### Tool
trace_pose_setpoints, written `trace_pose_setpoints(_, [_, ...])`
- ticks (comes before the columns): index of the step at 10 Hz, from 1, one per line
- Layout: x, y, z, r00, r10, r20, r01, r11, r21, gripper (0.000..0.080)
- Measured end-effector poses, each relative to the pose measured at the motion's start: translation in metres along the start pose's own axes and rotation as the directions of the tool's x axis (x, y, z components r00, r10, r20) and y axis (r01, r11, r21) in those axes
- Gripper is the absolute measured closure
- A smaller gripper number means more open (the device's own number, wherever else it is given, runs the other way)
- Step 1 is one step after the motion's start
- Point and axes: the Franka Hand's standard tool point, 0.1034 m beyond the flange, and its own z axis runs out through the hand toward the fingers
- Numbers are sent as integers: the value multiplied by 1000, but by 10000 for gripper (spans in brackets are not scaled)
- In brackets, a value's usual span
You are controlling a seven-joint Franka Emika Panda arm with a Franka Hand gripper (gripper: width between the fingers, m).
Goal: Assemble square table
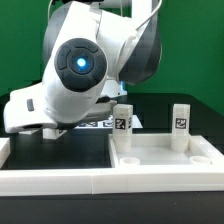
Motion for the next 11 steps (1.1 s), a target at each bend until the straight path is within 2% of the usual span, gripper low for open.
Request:
trace_pose_setpoints(2, [-18, 0, -20, 1000, -3, 9, 3, 1000, 17, 797])
trace_pose_setpoints(3, [-26, 3, -33, 1000, -16, -19, 16, 1000, 16, 797])
trace_pose_setpoints(5, [-42, 5, -56, 990, -85, -116, 85, 996, -5, 797])
trace_pose_setpoints(6, [-47, 5, -57, 989, -83, -123, 84, 996, -1, 797])
trace_pose_setpoints(9, [-45, 5, -55, 990, -84, -117, 84, 996, -1, 797])
trace_pose_setpoints(10, [-45, 5, -54, 990, -84, -117, 84, 996, -1, 659])
trace_pose_setpoints(11, [-45, 6, -51, 993, -41, -106, 43, 999, 19, 521])
